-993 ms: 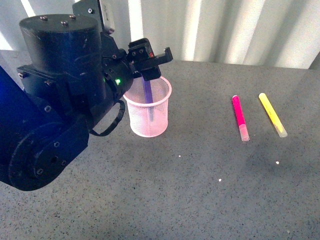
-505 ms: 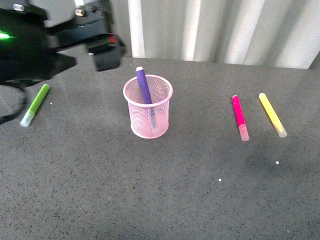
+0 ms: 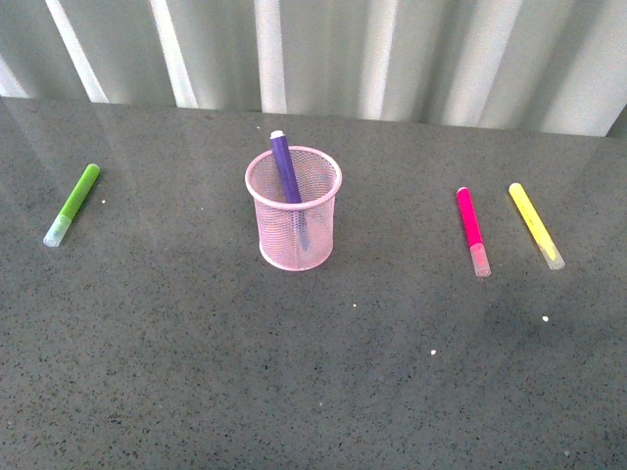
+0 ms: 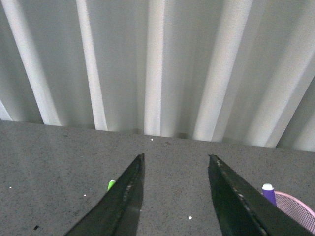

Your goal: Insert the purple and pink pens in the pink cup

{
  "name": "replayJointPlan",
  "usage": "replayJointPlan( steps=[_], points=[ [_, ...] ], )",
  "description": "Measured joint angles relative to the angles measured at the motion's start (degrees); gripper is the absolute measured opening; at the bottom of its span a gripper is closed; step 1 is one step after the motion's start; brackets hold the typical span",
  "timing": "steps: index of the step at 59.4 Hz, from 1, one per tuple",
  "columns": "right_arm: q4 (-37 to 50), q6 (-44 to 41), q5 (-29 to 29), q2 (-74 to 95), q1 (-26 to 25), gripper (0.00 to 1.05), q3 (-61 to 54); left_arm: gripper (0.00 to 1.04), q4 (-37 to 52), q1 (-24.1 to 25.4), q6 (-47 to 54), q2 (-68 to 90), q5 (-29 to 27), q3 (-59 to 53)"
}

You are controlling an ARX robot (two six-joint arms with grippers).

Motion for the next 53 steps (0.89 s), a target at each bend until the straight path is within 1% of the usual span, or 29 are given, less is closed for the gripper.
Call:
replayJointPlan(
  steps=[2, 4, 8, 9, 10, 12, 24, 27, 28, 29, 31, 38, 53],
  points=[
    [0.0, 0.0, 0.0, 0.0, 0.0, 0.98, 0.0, 0.34, 2.2, 0.7, 0.2, -0.5, 0.7, -2.0],
    [0.0, 0.0, 0.0, 0.0, 0.0, 0.98, 0.0, 0.29, 2.4, 1.2, 0.3, -1.0, 1.0, -3.3],
    [0.0, 0.0, 0.1, 0.0, 0.0, 0.98, 0.0, 0.16, 1.7, 2.1, 0.5, -2.6, 2.2, -5.9],
    [0.0, 0.0, 0.1, 0.0, 0.0, 0.98, 0.0, 0.15, 1.6, 2.3, 0.5, -3.0, 2.3, -6.1],
    [0.0, 0.0, 0.1, 0.0, 0.0, 0.98, 0.0, 0.09, 1.0, 2.6, 0.5, -4.2, 2.8, -6.9],
    [0.0, 0.0, 0.1, 0.0, 0.0, 0.98, 0.0, 0.04, 0.2, 3.0, 0.5, -6.2, 3.5, -7.8],
    [0.0, 0.0, 0.0, 0.0, 0.0, 0.98, 0.0, 0.04, -5.4, 5.5, 1.0, -15.8, 5.2, -11.6],
    [0.0, 0.0, 0.0, 0.0, 0.0, 0.98, 0.0, 0.04, -8.1, 6.2, 1.1, -19.6, 6.1, -12.7],
    [0.0, 0.0, 0.0, 0.0, 0.0, 0.98, 0.0, 0.04, -8.8, 6.5, 1.0, -20.6, 6.8, -13.0],
    [0.0, 0.0, 0.0, 0.0, 0.0, 0.98, 0.0, 0.04, -9.9, 8.0, 1.1, -22.2, 8.9, -13.3],
    [0.0, 0.0, 0.0, 0.0, 0.0, 0.98, 0.0, 0.04, -11.8, 9.6, 1.1, -24.6, 10.6, -13.8],
    [0.0, 0.0, 0.0, 0.0, 0.0, 0.98, 0.0, 0.04, -16.3, 10.9, 1.1, -30.2, 10.6, -14.9],
    [0.0, 0.0, 0.0, 0.0, 0.0, 0.98, 0.0, 0.04, -25.4, 11.0, 1.1, -40.8, 10.9, -15.3]
  ],
)
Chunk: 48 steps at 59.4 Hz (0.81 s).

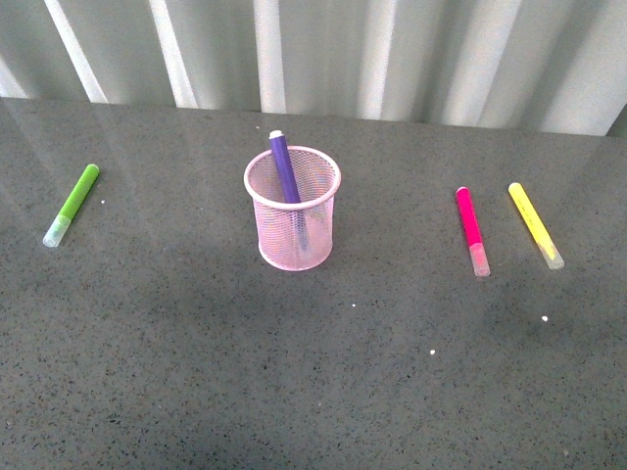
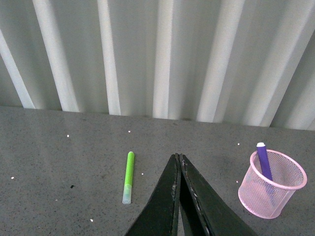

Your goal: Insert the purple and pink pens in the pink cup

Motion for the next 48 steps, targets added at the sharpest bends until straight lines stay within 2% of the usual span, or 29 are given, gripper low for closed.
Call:
replayJointPlan(
  steps=[24, 48],
  points=[
    [0.0, 0.0, 0.0, 0.0, 0.0, 0.98, 0.0, 0.04, -13.0, 0.0, 0.0, -14.1, 0.0, -0.1],
    [0.0, 0.0, 0.0, 0.0, 0.0, 0.98, 0.0, 0.04, -22.2, 0.0, 0.0, -23.4, 0.0, -0.1]
  ],
)
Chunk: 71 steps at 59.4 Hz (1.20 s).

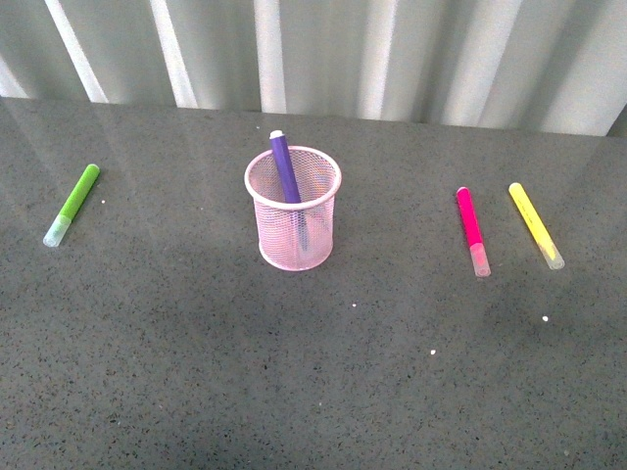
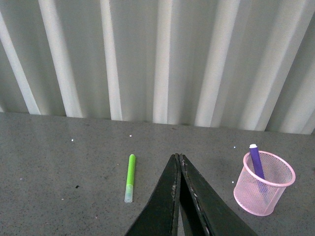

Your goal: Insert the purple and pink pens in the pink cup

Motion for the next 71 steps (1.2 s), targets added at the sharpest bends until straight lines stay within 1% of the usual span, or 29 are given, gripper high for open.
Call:
replayJointPlan(
  steps=[17, 19, 21, 24, 29, 51, 53, 54, 57, 58, 66, 67, 71],
  points=[
    [0.0, 0.0, 0.0, 0.0, 0.0, 0.98, 0.0, 0.04, -4.5, 0.0, 0.0, -4.5, 0.0, 0.0],
    [0.0, 0.0, 0.0, 0.0, 0.0, 0.98, 0.0, 0.04, -6.0, 0.0, 0.0, -6.0, 0.0, 0.0],
    [0.0, 0.0, 0.0, 0.0, 0.0, 0.98, 0.0, 0.04, -10.6, 0.0, 0.0, -9.0, 0.0, 0.0],
    [0.0, 0.0, 0.0, 0.0, 0.0, 0.98, 0.0, 0.04, -14.0, 0.0, 0.0, -12.3, 0.0, 0.0],
    [0.0, 0.0, 0.0, 0.0, 0.0, 0.98, 0.0, 0.04, -14.4, 0.0, 0.0, -14.2, 0.1, 0.0],
    [0.0, 0.0, 0.0, 0.0, 0.0, 0.98, 0.0, 0.04, -14.7, 0.0, 0.0, -14.3, 0.0, 0.0],
    [0.0, 0.0, 0.0, 0.0, 0.0, 0.98, 0.0, 0.11, -14.7, 0.0, 0.0, -14.3, 0.0, 0.0],
    [0.0, 0.0, 0.0, 0.0, 0.0, 0.98, 0.0, 0.16, -14.7, 0.0, 0.0, -14.3, 0.0, 0.0],
    [0.0, 0.0, 0.0, 0.0, 0.0, 0.98, 0.0, 0.27, -14.7, 0.0, 0.0, -14.3, 0.0, 0.0],
    [0.0, 0.0, 0.0, 0.0, 0.0, 0.98, 0.0, 0.28, -14.7, 0.0, 0.0, -14.3, 0.0, 0.0],
    [0.0, 0.0, 0.0, 0.0, 0.0, 0.98, 0.0, 0.53, -14.7, 0.0, 0.0, -14.3, 0.0, 0.0],
    [0.0, 0.0, 0.0, 0.0, 0.0, 0.98, 0.0, 0.55, -14.7, 0.0, 0.0, -14.3, 0.0, 0.0],
    [0.0, 0.0, 0.0, 0.0, 0.0, 0.98, 0.0, 0.69, -14.7, 0.0, 0.0, -14.3, 0.0, 0.0]
  ],
)
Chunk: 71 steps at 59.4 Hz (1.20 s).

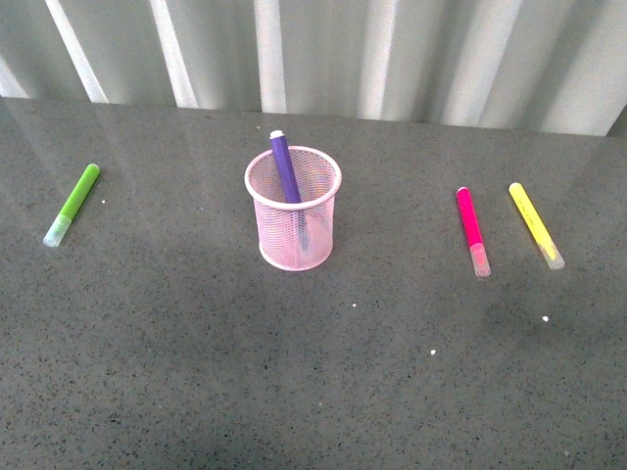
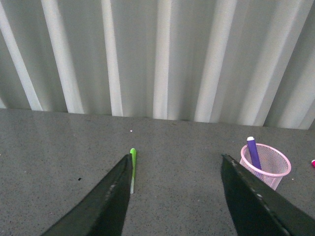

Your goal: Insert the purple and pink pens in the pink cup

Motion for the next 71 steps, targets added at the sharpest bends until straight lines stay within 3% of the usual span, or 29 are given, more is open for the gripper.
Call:
replayJointPlan(
  steps=[6, 10, 12, 16, 28, 35, 50, 71],
  points=[
    [-0.7, 0.3, 0.9, 0.4, 0.2, 0.98, 0.2, 0.87, 0.0, 0.0, 0.0, 0.0, 0.0, 0.0],
    [-14.6, 4.2, 6.3, 9.9, -0.7, 0.98, 6.3, 0.99, 0.0, 0.0, 0.0, 0.0, 0.0, 0.0],
    [-18.0, 5.3, 4.9, 17.9, -3.0, 0.98, 9.3, 0.98, 0.0, 0.0, 0.1, 0.0, 0.0, 0.0],
    [-12.2, 4.6, 0.4, 31.6, -4.8, 0.98, 13.0, 0.98, 0.0, 0.0, 0.1, 0.0, 0.0, 0.0],
    [-2.1, 1.2, -1.4, 56.4, -5.6, 0.98, 22.8, 0.98, 0.0, 0.0, 0.1, 0.0, 0.0, 0.0],
    [-1.9, 1.1, -3.5, 71.6, -4.3, 0.98, 30.1, 0.98, 0.0, 0.0, 0.1, 0.0, 0.0, 0.0],
    [-0.6, 2.0, -1.8, 94.7, 0.3, 0.98, 44.9, 0.98, 0.0, 0.0, 0.1, 0.0, 0.0, 0.0],
    [-0.5, 2.9, -0.8, 112.5, 5.2, 0.98, 57.8, 0.98, 0.0, 0.0, 0.1, 0.0, 0.0, 0.0]
  ],
)
